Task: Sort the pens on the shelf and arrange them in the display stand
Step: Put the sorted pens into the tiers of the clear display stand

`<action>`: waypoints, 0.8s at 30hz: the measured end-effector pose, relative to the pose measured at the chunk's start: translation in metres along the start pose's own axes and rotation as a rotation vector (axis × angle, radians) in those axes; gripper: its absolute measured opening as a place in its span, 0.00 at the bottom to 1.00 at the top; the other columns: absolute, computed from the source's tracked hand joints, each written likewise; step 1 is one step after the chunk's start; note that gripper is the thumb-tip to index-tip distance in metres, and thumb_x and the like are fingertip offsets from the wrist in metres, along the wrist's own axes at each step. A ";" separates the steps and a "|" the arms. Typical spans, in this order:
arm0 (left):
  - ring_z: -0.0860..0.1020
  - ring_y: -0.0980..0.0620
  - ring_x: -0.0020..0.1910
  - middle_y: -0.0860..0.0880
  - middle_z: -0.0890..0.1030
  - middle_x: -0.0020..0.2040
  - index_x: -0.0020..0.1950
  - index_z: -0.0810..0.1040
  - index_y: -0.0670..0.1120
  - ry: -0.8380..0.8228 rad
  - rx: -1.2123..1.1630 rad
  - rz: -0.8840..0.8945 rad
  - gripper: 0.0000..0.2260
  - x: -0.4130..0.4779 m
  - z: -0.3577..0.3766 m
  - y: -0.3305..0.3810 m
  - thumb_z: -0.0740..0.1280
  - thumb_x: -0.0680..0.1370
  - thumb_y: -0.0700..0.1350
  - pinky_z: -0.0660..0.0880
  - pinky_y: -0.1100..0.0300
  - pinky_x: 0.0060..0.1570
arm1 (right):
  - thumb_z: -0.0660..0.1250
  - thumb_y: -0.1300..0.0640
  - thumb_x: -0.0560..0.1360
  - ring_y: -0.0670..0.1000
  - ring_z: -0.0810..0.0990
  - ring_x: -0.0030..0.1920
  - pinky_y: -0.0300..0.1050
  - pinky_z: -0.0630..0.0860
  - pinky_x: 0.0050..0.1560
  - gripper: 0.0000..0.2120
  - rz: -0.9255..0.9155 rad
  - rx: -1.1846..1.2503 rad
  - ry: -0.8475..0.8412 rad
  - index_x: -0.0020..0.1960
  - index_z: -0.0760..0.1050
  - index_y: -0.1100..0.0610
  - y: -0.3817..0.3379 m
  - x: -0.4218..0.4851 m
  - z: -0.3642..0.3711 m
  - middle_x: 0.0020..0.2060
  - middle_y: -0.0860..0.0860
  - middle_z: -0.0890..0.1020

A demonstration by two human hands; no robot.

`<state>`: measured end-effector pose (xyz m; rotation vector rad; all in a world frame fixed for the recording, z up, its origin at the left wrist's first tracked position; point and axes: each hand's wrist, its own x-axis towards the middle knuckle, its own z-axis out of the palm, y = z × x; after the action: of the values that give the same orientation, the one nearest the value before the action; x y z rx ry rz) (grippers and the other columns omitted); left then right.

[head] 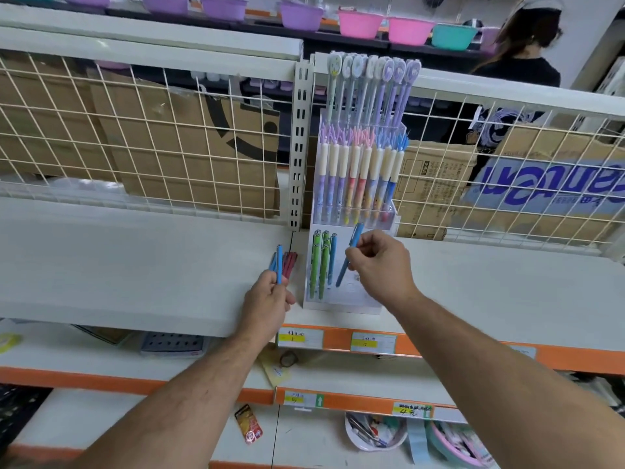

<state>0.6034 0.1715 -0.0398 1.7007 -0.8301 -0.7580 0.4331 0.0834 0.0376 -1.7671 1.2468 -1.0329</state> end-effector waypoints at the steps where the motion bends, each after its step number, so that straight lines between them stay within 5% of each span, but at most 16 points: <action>1: 0.79 0.50 0.38 0.46 0.83 0.40 0.49 0.74 0.47 -0.014 0.015 -0.002 0.07 0.000 0.000 0.000 0.58 0.81 0.39 0.76 0.58 0.38 | 0.71 0.60 0.75 0.52 0.85 0.40 0.53 0.83 0.44 0.03 -0.004 -0.020 -0.002 0.44 0.78 0.56 0.000 0.004 0.000 0.36 0.53 0.84; 13: 0.80 0.52 0.40 0.47 0.84 0.42 0.51 0.75 0.47 -0.048 0.064 -0.018 0.06 0.001 -0.001 0.000 0.59 0.83 0.42 0.74 0.63 0.37 | 0.69 0.55 0.78 0.52 0.84 0.39 0.57 0.83 0.44 0.05 -0.013 -0.169 -0.016 0.44 0.79 0.52 0.009 0.017 0.020 0.36 0.49 0.84; 24: 0.81 0.53 0.40 0.48 0.84 0.42 0.52 0.75 0.47 -0.055 0.068 -0.023 0.05 0.003 -0.001 -0.001 0.59 0.83 0.43 0.73 0.63 0.38 | 0.69 0.55 0.78 0.52 0.83 0.41 0.51 0.81 0.48 0.07 -0.055 -0.417 -0.094 0.51 0.82 0.57 0.021 0.008 0.028 0.42 0.51 0.85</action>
<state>0.6065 0.1699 -0.0410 1.7592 -0.8840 -0.8031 0.4521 0.0731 0.0089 -2.1467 1.4359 -0.7437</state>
